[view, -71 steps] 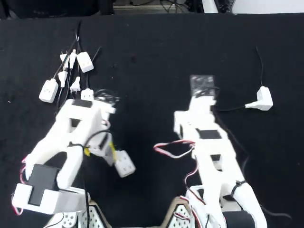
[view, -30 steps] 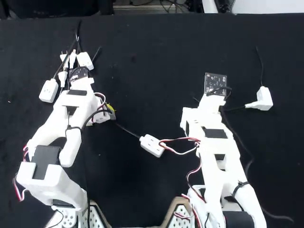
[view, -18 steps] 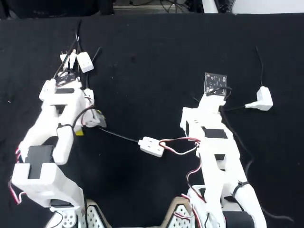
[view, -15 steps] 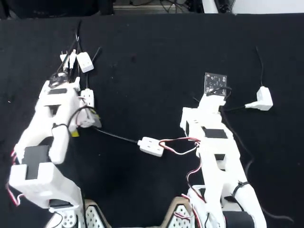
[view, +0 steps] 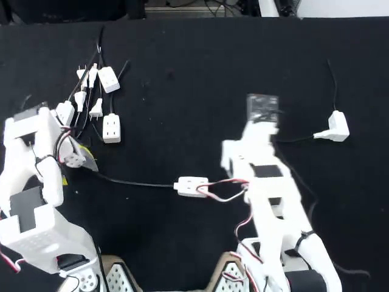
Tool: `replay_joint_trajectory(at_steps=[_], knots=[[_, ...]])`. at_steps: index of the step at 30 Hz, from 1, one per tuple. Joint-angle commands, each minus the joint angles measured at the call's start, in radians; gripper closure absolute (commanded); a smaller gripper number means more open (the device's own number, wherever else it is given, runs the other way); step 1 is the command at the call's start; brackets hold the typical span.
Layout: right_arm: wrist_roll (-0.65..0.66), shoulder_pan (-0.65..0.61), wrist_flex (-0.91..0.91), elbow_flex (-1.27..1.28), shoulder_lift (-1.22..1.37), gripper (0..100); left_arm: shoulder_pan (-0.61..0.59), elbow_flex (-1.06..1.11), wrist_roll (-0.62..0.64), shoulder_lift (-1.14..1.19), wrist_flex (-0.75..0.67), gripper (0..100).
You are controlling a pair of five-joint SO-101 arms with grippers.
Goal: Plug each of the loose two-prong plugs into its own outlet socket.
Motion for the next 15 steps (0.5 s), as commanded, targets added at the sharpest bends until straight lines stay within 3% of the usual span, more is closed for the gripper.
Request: replay_joint_trajectory(at_steps=[1,6,15], knots=[[0.094,-0.095,0.031,-0.045,-0.028,99.2,0.005,-0.082,-0.014,-0.107,0.080,71],[0.112,-0.110,0.071,-0.056,-0.028,98.8,0.067,0.013,-0.015,-0.310,0.074,71],[0.140,-0.173,0.391,-0.116,-0.028,98.7,0.231,0.512,-0.015,-0.582,-0.397,71]])
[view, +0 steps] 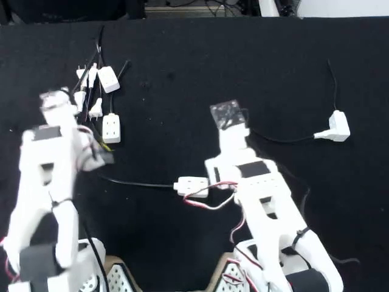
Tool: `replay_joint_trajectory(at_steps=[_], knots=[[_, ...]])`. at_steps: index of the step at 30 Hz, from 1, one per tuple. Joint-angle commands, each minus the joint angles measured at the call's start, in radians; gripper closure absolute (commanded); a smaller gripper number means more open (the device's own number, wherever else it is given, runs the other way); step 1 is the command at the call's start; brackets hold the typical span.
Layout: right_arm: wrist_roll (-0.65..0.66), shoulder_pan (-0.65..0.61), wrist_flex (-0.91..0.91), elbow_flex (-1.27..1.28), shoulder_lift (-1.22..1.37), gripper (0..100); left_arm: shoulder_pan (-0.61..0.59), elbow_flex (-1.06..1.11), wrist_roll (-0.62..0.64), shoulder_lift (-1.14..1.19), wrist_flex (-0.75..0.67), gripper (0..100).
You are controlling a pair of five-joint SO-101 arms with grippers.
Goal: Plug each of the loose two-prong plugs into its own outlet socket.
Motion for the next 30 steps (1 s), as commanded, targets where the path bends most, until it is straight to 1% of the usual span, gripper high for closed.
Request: replay_joint_trajectory(at_steps=[1,7,10,13,16,18,23,30], knots=[[0.009,-0.041,0.077,-0.044,-0.028,98.7,0.028,0.136,-0.003,-0.101,-0.158,71],[0.011,-0.021,0.078,-0.041,-0.025,98.7,0.027,0.260,0.005,-0.123,-0.310,72],[0.040,-0.031,0.078,-0.045,0.013,98.7,0.027,0.288,0.012,-0.123,-0.350,72],[0.051,-0.106,0.091,-0.077,0.110,98.7,0.025,0.292,0.060,-0.123,-0.359,79],[0.051,-0.173,0.106,-0.131,0.220,98.8,0.025,0.289,0.061,-0.123,-0.359,89],[0.049,-0.207,0.098,-0.159,0.275,98.8,0.025,0.289,0.061,-0.123,-0.359,91],[0.043,-0.259,0.014,-0.208,0.331,98.8,0.025,0.286,0.064,-0.123,-0.359,88],[0.043,-0.322,-0.064,-0.236,0.283,98.8,0.027,0.289,0.064,-0.123,-0.359,82]])
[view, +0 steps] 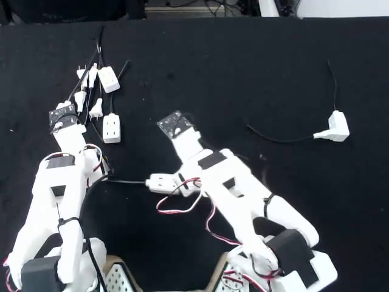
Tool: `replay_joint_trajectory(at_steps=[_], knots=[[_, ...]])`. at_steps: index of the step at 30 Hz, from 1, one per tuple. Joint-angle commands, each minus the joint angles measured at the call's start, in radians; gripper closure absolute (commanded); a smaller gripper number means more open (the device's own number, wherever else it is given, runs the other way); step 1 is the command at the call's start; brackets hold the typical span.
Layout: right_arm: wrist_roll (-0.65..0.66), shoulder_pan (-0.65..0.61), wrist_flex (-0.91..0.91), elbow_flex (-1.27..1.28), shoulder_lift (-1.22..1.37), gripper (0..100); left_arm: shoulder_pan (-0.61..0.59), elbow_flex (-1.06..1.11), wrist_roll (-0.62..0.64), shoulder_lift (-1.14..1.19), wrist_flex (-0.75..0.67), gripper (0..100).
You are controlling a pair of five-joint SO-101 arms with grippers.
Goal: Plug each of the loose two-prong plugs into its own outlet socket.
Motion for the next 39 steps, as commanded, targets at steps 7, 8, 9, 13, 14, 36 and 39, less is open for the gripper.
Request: replay_joint_trajectory(at_steps=[7,8,9,13,14,36,39], knots=[[0.000,-0.063,0.041,0.050,-0.255,98.7,0.010,-0.013,0.017,-0.026,-0.015,80],[0.002,-0.086,0.048,0.074,-0.288,98.6,0.010,-0.013,0.017,-0.026,-0.015,80],[0.008,-0.120,0.054,0.096,-0.323,98.6,0.010,-0.013,0.017,-0.026,-0.015,80],[0.046,-0.258,0.078,0.145,-0.378,98.5,0.008,-0.016,0.017,-0.018,-0.017,80],[0.063,-0.281,0.078,0.151,-0.374,98.6,0.007,-0.021,0.015,-0.002,-0.017,80],[0.087,-0.087,-0.089,0.140,-0.211,98.6,-0.041,-0.372,0.003,0.460,0.244,80],[0.087,-0.087,-0.092,0.137,-0.211,98.6,-0.035,-0.323,-0.041,0.399,0.244,80]])
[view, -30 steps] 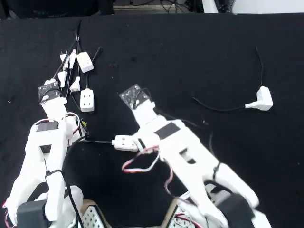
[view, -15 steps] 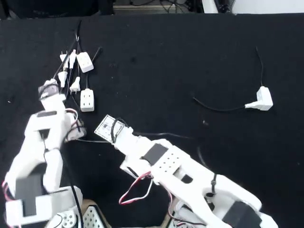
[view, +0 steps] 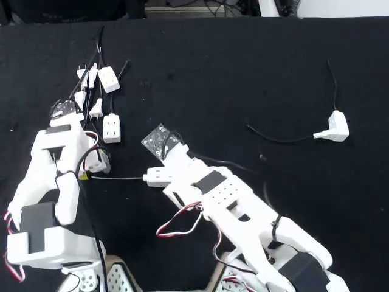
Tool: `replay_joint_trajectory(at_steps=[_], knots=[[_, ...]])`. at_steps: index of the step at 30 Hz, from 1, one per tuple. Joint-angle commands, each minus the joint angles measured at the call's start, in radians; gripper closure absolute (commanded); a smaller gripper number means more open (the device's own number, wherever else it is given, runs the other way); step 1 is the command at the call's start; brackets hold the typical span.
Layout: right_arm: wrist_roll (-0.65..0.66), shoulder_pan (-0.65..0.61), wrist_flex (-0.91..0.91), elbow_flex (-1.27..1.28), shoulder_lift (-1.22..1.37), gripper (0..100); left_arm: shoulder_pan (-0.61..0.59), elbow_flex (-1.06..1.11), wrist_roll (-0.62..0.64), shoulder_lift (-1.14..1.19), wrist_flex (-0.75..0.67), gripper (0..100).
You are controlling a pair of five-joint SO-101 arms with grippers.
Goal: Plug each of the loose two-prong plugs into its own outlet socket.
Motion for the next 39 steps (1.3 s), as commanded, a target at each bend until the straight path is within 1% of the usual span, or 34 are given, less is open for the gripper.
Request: replay_joint_trajectory(at_steps=[1,6,8,14,19,21,23,25,27,29,34,37,39], knots=[[0.008,0.021,-0.026,-0.021,0.002,98.6,0.004,0.070,-0.040,-0.074,0.005,80],[0.002,0.025,-0.041,-0.018,0.002,98.6,0.051,0.124,-0.094,-0.144,0.003,80],[0.002,0.025,-0.051,-0.016,0.004,98.6,0.067,0.131,-0.097,-0.149,0.003,80],[0.006,0.029,-0.054,-0.016,0.004,98.6,0.067,0.133,-0.127,-0.150,0.011,80],[-0.002,0.089,-0.028,-0.030,-0.010,98.4,0.041,0.124,-0.121,-0.160,0.006,80],[-0.011,0.115,0.037,-0.064,-0.035,98.3,0.021,0.110,-0.120,-0.161,0.011,80],[-0.052,0.152,0.101,-0.091,-0.076,98.3,-0.002,0.081,-0.104,-0.161,0.031,80],[-0.078,0.190,0.120,-0.094,-0.113,98.3,-0.013,0.047,-0.101,-0.161,0.054,80],[-0.086,0.213,0.095,-0.068,-0.136,98.3,-0.015,0.022,-0.101,-0.161,0.066,80],[-0.086,0.233,0.032,-0.031,-0.142,98.3,-0.021,-0.008,-0.101,-0.161,0.086,80],[-0.086,0.282,-0.137,0.067,-0.142,98.2,-0.039,-0.170,-0.114,-0.158,0.198,80],[-0.086,0.282,-0.170,0.093,-0.147,98.2,-0.039,-0.303,-0.204,-0.149,0.224,80],[-0.086,0.282,-0.170,0.096,-0.148,98.2,-0.039,-0.380,-0.241,-0.149,0.216,79]])
